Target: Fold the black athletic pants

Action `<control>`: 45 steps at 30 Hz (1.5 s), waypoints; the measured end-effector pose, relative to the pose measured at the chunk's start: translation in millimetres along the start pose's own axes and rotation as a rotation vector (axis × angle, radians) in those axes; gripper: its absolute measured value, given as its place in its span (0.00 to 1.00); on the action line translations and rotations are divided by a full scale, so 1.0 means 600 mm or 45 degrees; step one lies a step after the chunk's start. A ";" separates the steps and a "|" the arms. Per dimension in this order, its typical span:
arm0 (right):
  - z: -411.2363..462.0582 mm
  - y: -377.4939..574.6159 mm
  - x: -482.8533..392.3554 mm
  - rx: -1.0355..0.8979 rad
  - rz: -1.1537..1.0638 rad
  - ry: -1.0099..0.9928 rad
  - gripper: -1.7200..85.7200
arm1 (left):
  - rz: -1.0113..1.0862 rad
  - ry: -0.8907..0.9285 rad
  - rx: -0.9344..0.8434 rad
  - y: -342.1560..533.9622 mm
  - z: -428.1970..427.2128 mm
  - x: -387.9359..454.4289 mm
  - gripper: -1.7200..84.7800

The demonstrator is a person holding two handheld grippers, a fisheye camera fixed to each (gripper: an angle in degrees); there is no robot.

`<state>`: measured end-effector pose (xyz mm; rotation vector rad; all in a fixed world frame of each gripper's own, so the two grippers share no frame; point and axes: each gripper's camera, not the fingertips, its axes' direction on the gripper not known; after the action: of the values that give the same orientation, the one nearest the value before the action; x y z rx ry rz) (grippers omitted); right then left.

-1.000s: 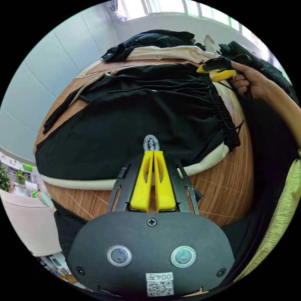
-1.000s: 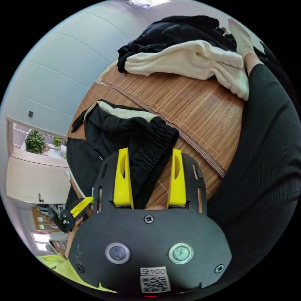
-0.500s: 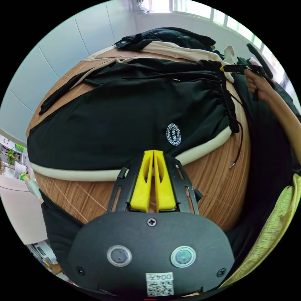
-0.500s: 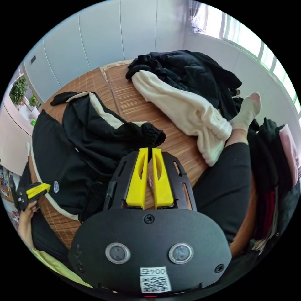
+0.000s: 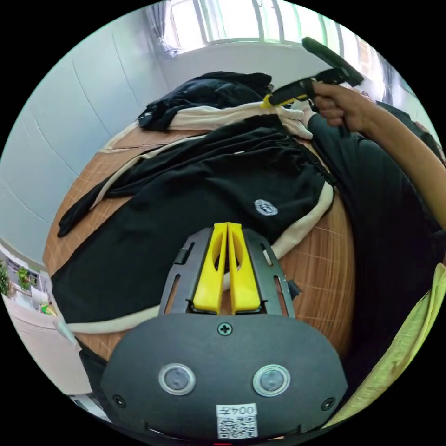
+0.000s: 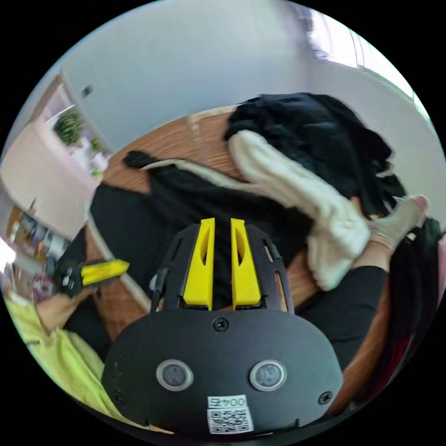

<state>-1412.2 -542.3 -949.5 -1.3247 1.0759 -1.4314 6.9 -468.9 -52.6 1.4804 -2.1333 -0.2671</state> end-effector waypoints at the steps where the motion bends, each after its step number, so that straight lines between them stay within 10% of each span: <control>1: 0.015 0.024 -0.057 -0.034 -0.108 -0.104 0.10 | -0.026 -0.109 0.000 0.027 -0.014 -0.037 0.03; 13: 0.239 0.163 -0.324 -0.387 -0.609 0.131 0.10 | -0.341 -0.485 -0.533 0.183 0.078 -0.337 0.03; 21: 0.210 0.260 -0.268 -0.472 -0.528 0.106 0.10 | -0.070 -0.353 -0.566 0.177 0.039 -0.207 0.03; 27: 0.176 0.288 -0.269 -0.358 -0.530 0.215 0.10 | -0.371 -0.352 -0.361 0.147 -0.039 -0.272 0.03; 35: 0.238 0.093 -0.421 -0.016 -0.795 0.152 0.11 | -0.598 -0.309 -0.307 0.156 -0.013 -0.400 0.03; 45: 0.548 -0.205 -0.667 -0.143 -1.086 0.213 0.15 | -0.597 -0.355 -0.279 0.186 -0.046 -0.423 0.03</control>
<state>-1073.5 -134.1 -905.6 -1.8938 0.7085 -2.1431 -2.4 -190.3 -57.3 1.8779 -1.8478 -0.8917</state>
